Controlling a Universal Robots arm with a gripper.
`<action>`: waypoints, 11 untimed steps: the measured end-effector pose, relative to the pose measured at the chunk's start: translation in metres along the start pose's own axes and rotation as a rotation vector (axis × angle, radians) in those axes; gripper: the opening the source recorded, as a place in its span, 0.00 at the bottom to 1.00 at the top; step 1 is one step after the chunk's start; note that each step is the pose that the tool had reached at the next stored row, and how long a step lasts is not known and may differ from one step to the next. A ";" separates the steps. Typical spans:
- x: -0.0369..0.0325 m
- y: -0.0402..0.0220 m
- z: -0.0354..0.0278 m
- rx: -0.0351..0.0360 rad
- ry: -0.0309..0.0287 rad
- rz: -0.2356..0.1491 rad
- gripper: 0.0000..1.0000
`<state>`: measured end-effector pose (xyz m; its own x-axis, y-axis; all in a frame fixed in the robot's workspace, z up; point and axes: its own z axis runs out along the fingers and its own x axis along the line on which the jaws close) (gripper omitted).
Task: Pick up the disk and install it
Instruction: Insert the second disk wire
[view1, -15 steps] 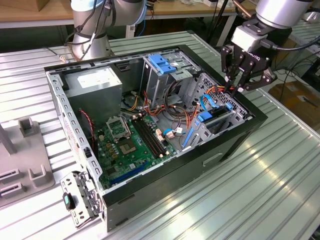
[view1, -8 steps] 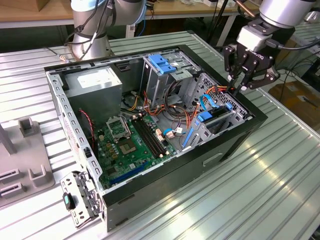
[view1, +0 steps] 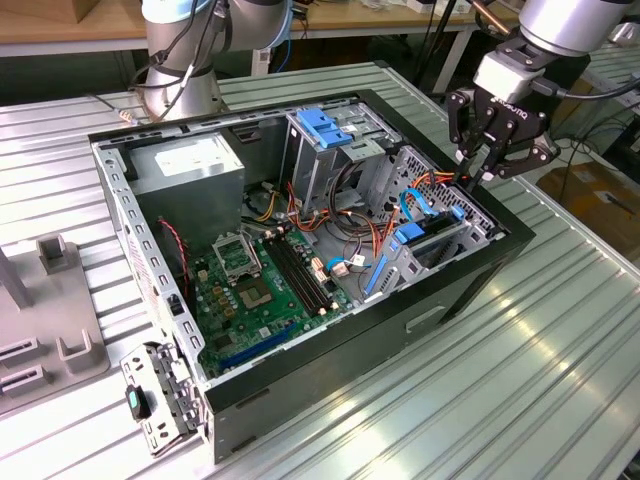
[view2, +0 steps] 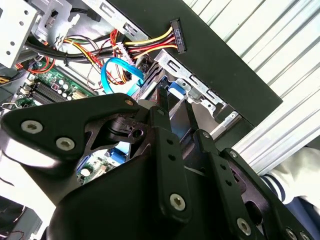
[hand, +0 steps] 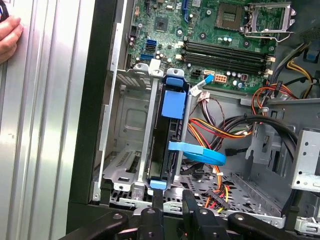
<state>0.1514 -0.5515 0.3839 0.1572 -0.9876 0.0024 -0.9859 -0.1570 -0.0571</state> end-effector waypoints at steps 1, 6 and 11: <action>0.0000 0.0000 0.0000 0.0000 0.0000 0.000 0.30; 0.0002 -0.0018 0.0003 0.0000 -0.0008 -0.013 0.30; 0.0010 -0.0074 0.0008 0.0002 -0.0040 -0.070 0.30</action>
<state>0.1589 -0.5513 0.3835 0.2258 -0.9742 0.0024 -0.9726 -0.2255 -0.0571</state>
